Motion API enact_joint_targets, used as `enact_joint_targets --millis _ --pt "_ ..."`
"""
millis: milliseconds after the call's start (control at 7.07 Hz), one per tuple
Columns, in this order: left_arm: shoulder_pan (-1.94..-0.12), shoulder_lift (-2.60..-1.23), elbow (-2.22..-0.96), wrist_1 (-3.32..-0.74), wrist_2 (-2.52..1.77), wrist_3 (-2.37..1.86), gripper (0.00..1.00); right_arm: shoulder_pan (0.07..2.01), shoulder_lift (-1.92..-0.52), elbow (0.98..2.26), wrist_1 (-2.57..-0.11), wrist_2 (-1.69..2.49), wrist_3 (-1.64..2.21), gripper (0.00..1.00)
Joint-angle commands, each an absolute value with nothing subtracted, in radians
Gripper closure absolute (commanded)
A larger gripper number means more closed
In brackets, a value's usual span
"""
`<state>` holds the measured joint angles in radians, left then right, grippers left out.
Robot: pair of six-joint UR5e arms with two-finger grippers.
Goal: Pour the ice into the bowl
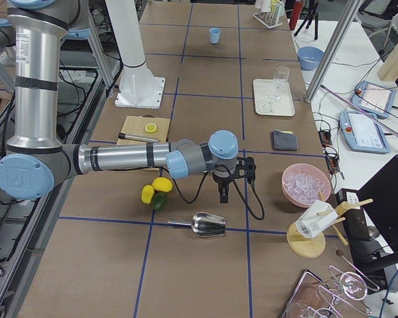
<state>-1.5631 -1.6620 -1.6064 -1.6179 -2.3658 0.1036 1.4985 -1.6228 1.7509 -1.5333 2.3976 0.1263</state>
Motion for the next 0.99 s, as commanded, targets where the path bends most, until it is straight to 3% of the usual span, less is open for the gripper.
enact_joint_targets --millis 0,283,849 --pt "-1.572 -1.620 -1.729 -1.396 -2.392 0.116 0.00 1.505 -1.611 1.727 -1.555 2.416 0.120 0.00" --pt "-1.557 -1.580 -1.610 -1.643 -2.393 0.112 0.00 1.503 -1.615 1.727 -1.543 2.440 0.115 0.00" --pt "-1.555 -1.545 -1.623 -1.833 -2.402 0.117 0.00 1.476 -1.606 1.744 -1.542 2.441 0.108 0.00"
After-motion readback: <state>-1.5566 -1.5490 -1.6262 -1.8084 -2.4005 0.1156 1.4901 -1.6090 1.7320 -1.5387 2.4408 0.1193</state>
